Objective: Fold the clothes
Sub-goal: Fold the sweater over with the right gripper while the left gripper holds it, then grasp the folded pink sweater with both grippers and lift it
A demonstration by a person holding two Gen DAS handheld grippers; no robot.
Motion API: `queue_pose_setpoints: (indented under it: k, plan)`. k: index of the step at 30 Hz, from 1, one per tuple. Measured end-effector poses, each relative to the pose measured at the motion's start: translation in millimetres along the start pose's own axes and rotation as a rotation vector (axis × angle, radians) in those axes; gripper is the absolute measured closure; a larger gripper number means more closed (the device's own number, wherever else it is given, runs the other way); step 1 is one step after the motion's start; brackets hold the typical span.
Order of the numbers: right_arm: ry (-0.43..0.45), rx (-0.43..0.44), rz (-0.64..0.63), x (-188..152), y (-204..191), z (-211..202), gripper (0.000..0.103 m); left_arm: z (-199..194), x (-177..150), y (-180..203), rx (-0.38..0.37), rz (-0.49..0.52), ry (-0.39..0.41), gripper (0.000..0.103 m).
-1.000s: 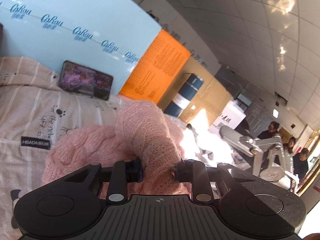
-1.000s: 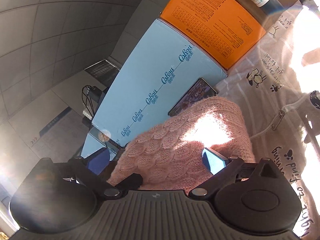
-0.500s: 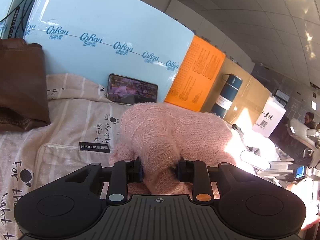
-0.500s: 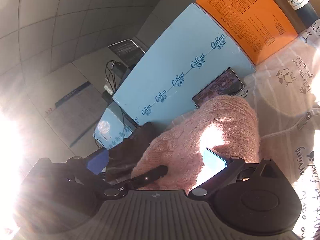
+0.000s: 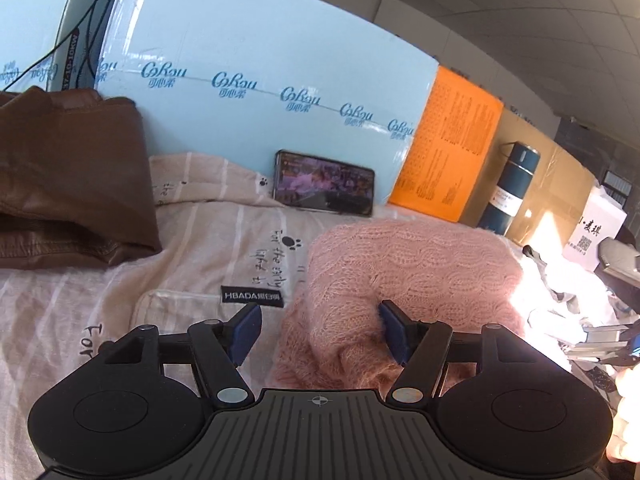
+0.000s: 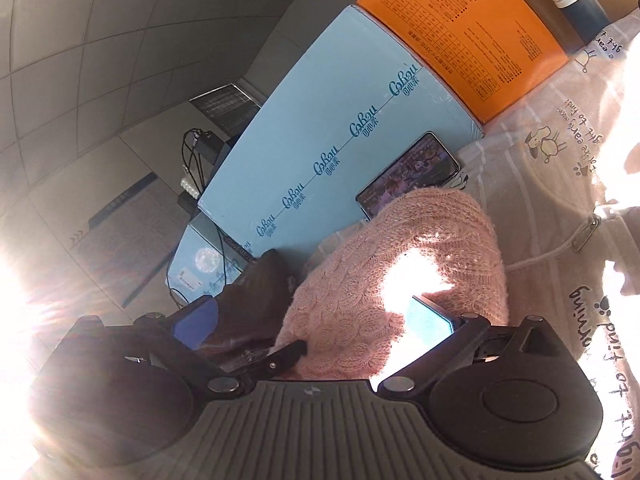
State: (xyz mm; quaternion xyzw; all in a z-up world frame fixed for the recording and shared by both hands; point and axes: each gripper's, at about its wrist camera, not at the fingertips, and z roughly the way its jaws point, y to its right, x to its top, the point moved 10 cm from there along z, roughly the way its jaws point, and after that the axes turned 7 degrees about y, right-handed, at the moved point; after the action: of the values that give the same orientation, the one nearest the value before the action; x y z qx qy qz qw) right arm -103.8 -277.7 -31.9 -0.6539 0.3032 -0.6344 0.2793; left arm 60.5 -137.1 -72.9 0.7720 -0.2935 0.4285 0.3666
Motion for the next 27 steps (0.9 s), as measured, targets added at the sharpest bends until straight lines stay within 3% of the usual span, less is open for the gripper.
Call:
queue_pose_setpoints:
  k: [3, 6, 8, 13, 16, 18, 20, 27]
  plan:
    - [0.021, 0.028, -0.004, 6, -5, -4, 0.001, 1, -1, -4, 0.0, -0.017, -0.005, 0.035]
    - [-0.023, -0.102, -0.028, 2, 10, 7, 0.002, 1, -3, -5, -0.036, -0.065, -0.015, 0.031]
    - [-0.049, -0.172, -0.044, -2, 19, 12, 0.002, 3, -4, -6, -0.083, -0.148, -0.037, 0.028]
    - [0.11, -0.131, -0.108, 13, 3, -7, 0.001, 6, -9, -9, -0.152, -0.304, -0.079, 0.023]
    - [0.177, -0.272, -0.156, 21, 16, -10, 0.0, 5, -11, -5, -0.191, -0.343, -0.094, 0.017]
    - [0.165, -0.376, -0.156, 22, 32, -6, 0.0, 5, -12, -2, -0.218, -0.369, -0.104, 0.014]
    - [0.136, -0.427, -0.133, 20, 44, -4, 0.0, 6, -15, 3, -0.241, -0.363, -0.118, 0.013]
    - [-0.077, -0.477, -0.161, -12, 60, 19, 0.0, 6, -19, 14, -0.304, -0.354, -0.134, 0.005]
